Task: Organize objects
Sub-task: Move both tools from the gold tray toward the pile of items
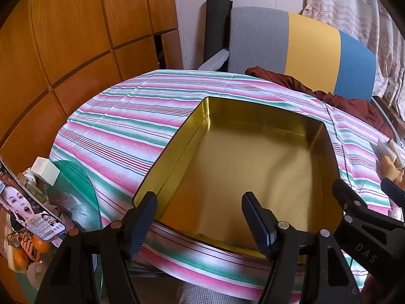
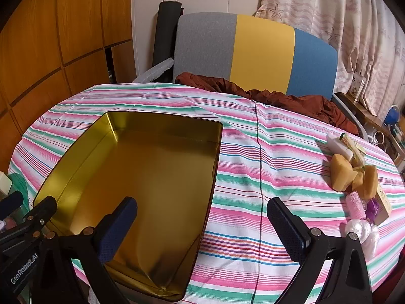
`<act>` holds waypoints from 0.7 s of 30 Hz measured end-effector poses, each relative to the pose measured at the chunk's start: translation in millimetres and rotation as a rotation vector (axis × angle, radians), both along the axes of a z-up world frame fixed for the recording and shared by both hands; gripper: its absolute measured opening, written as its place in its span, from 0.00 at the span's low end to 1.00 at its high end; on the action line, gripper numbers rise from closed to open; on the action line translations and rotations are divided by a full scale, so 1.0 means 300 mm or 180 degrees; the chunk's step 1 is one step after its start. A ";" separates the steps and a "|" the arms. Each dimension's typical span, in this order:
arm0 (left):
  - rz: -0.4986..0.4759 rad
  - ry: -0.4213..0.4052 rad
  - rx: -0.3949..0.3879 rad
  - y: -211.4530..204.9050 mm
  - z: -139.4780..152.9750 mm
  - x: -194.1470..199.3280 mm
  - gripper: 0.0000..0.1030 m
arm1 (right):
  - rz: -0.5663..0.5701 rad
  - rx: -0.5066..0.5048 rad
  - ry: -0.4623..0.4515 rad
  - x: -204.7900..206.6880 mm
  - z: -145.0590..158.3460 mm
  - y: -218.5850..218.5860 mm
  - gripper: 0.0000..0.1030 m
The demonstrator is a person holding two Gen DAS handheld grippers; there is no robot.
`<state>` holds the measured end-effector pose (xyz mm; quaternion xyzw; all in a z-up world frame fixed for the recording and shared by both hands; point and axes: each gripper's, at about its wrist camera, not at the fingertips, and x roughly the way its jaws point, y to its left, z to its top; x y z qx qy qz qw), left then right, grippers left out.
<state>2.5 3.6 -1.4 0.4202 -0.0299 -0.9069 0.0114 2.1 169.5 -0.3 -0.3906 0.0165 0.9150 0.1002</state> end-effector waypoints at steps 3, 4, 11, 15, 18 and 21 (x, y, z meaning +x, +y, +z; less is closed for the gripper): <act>0.0001 -0.0003 0.0002 0.000 0.001 0.000 0.68 | 0.0000 0.0000 0.0005 0.000 0.000 -0.002 1.00; 0.0001 -0.0005 0.0005 0.000 0.001 -0.001 0.68 | 0.0002 -0.0004 0.0003 0.000 0.000 -0.002 1.00; 0.0006 -0.0003 0.0006 0.001 0.001 0.001 0.68 | 0.0004 -0.0017 0.0024 0.010 0.010 0.005 1.00; -0.0049 -0.0028 0.0022 0.022 -0.007 0.006 0.68 | 0.0023 -0.0034 0.0101 0.026 0.026 0.031 1.00; -0.0139 -0.0041 0.0090 0.045 -0.012 0.013 0.68 | 0.0052 -0.0022 0.0178 0.046 0.043 0.061 1.00; -0.0257 -0.0080 0.0114 0.088 -0.023 0.025 0.68 | 0.0006 0.0084 0.0272 0.082 0.060 0.121 1.00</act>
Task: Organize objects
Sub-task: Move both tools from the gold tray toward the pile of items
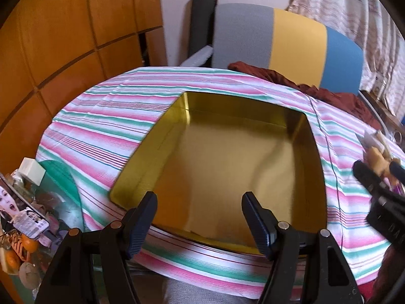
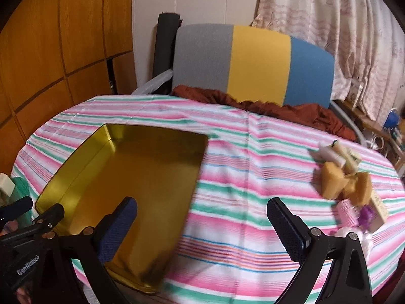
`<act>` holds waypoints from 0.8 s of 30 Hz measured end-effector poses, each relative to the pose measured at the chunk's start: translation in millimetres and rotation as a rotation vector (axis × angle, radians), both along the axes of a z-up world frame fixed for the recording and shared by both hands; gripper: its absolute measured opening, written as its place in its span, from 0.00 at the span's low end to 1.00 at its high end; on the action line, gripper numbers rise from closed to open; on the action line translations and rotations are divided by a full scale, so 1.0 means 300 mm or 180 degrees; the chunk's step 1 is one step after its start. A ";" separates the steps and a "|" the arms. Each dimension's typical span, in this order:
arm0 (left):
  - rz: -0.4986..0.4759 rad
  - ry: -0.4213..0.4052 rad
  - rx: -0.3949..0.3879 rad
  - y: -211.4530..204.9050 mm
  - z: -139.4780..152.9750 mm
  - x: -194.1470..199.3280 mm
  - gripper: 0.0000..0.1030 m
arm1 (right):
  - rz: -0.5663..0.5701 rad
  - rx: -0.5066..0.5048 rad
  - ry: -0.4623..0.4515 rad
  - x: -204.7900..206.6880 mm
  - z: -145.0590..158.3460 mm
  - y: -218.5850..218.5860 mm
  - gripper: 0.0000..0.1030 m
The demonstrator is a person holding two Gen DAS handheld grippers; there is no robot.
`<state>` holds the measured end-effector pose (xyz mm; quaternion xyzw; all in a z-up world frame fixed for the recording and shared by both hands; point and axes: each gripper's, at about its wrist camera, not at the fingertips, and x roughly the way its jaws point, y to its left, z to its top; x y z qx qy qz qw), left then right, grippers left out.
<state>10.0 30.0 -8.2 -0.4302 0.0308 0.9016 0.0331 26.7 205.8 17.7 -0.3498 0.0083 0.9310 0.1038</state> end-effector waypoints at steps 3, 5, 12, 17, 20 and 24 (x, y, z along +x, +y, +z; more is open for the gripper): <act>-0.0072 -0.0066 -0.0025 0.037 -0.018 0.012 0.68 | -0.0079 -0.0004 0.0002 0.030 0.002 0.078 1.00; -0.0122 -0.0086 -0.0005 0.059 -0.025 0.022 0.68 | -0.0158 -0.0040 -0.0003 0.060 -0.001 0.150 1.00; -0.0503 0.0013 0.0059 0.156 -0.009 0.068 0.68 | -0.0612 -0.0220 -0.0026 0.219 -0.029 0.450 0.98; -0.0902 0.0023 0.0280 0.242 0.006 0.109 0.68 | -0.1046 -0.0236 -0.0271 0.323 -0.079 0.713 0.87; -0.1053 0.0020 0.0287 0.305 0.007 0.120 0.68 | -0.1230 -0.0377 -0.0510 0.368 -0.125 0.855 0.82; -0.1216 -0.0030 0.0253 0.374 0.002 0.133 0.68 | -0.1234 -0.0384 -0.0865 0.363 -0.192 0.959 0.68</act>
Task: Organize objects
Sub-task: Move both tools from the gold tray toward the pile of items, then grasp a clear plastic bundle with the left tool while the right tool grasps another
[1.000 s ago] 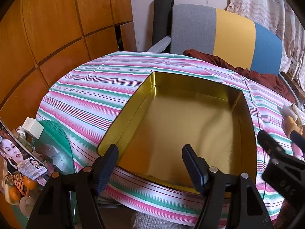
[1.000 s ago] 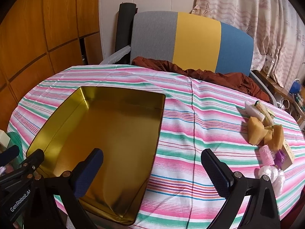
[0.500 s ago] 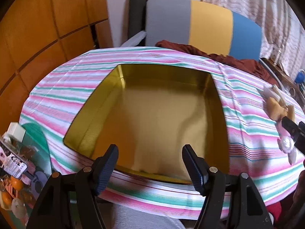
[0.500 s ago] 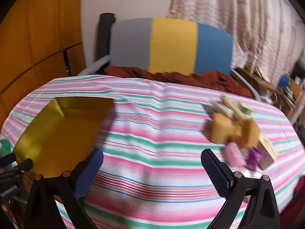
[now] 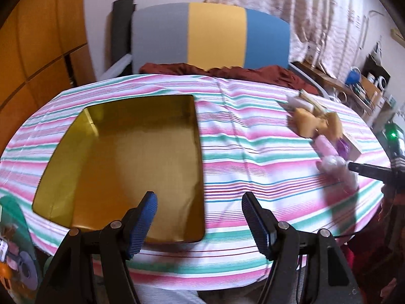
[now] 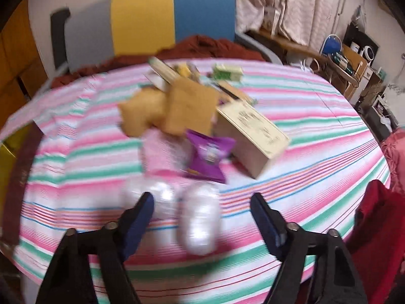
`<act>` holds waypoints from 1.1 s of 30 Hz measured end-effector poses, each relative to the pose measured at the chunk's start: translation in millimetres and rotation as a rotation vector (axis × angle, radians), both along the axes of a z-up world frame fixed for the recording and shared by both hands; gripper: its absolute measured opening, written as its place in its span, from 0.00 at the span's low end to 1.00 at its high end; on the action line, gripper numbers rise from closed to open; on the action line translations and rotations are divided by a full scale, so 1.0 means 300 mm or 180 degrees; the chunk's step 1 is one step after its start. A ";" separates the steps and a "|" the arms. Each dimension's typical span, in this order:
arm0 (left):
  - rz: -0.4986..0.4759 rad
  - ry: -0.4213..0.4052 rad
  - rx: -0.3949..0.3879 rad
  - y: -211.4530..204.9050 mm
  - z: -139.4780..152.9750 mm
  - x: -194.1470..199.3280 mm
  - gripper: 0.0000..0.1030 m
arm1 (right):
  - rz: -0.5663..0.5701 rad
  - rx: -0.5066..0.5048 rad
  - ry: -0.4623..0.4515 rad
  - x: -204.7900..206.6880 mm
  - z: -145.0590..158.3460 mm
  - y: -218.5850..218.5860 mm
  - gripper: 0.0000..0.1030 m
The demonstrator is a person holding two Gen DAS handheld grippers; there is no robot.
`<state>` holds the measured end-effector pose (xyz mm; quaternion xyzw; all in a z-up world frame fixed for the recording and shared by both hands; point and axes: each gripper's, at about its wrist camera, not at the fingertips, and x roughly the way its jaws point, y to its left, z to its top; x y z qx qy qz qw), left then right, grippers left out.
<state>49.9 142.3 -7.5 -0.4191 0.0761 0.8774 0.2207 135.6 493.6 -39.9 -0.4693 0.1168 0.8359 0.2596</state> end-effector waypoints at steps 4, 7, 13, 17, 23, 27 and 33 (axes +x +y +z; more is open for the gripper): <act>-0.0204 -0.0071 -0.0015 0.094 -0.011 0.006 0.68 | 0.0049 -0.0787 -0.0168 -0.014 -0.105 0.087 0.59; -0.0344 -0.0121 -0.0001 0.149 -0.019 0.013 0.68 | 0.0111 -0.0702 -0.0101 -0.002 -0.097 0.093 0.40; -0.0781 -0.0368 0.0051 0.321 -0.060 0.015 0.68 | -0.0079 -0.0834 0.0100 0.058 -0.067 0.159 0.35; -0.1048 -0.0518 0.0172 0.458 -0.095 0.003 0.69 | -0.0158 -0.0702 0.0163 0.083 -0.036 0.190 0.35; -0.1473 -0.0486 0.0181 0.678 -0.132 -0.004 0.83 | -0.0147 -0.0661 0.0158 0.078 -0.020 0.196 0.35; -0.1752 -0.0224 0.0002 0.789 -0.147 0.011 0.86 | -0.0238 -0.0752 0.0199 0.093 -0.029 0.219 0.36; -0.2094 -0.0189 -0.0088 0.897 -0.194 0.031 0.94 | -0.0258 -0.0732 0.0253 0.100 -0.018 0.220 0.36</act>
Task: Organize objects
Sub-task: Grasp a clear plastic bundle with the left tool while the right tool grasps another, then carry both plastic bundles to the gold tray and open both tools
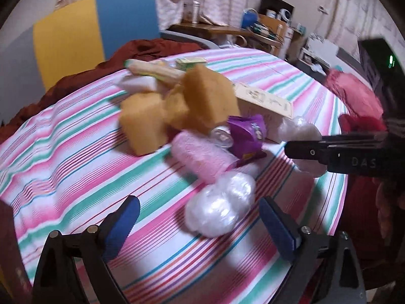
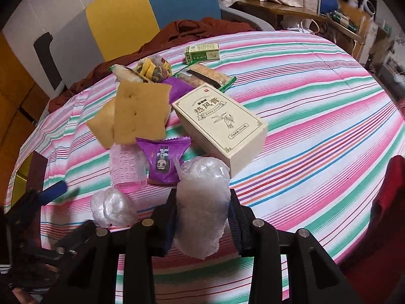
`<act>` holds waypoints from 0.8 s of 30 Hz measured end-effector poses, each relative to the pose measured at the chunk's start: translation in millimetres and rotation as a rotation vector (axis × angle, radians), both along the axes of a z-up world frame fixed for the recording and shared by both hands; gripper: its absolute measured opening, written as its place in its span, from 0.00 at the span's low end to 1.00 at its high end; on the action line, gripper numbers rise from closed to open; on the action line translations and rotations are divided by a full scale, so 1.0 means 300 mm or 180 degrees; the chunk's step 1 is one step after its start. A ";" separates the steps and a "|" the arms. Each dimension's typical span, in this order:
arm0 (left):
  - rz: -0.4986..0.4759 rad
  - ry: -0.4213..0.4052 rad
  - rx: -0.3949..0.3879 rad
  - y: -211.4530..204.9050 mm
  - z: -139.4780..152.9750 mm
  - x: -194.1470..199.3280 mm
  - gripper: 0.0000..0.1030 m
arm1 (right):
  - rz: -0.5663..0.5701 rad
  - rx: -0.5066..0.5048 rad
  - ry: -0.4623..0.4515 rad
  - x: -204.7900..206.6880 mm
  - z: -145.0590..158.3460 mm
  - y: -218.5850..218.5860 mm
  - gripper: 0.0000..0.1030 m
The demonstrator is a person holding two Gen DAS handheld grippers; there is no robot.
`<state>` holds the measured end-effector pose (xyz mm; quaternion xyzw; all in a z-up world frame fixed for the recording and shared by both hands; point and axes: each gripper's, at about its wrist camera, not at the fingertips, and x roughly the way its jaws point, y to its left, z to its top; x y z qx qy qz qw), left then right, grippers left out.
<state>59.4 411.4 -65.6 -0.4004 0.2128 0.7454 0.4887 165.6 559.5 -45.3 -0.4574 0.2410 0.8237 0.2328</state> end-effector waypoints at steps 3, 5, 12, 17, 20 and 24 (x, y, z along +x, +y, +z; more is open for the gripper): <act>-0.0128 0.0179 -0.0143 0.029 -0.027 0.030 0.85 | 0.0022 -0.0025 -0.0007 -0.001 -0.001 -0.005 0.36; -0.0216 0.0216 -0.0201 0.036 -0.048 0.049 0.50 | 0.0022 -0.0029 -0.0001 -0.006 0.000 -0.002 0.36; -0.0185 0.0059 -0.0006 -0.044 -0.063 0.057 0.35 | 0.0035 -0.0040 0.0046 -0.010 0.006 -0.001 0.36; -0.0086 -0.0037 0.0108 -0.152 -0.062 0.048 0.34 | 0.0089 -0.0027 0.0105 -0.016 0.013 -0.007 0.36; 0.0056 -0.0101 0.0166 -0.224 -0.063 0.036 0.34 | 0.0139 -0.0050 0.0147 -0.020 0.013 -0.016 0.36; 0.0322 -0.0319 0.0337 -0.347 -0.042 -0.001 0.34 | 0.0262 0.0015 0.0161 -0.036 0.016 -0.048 0.36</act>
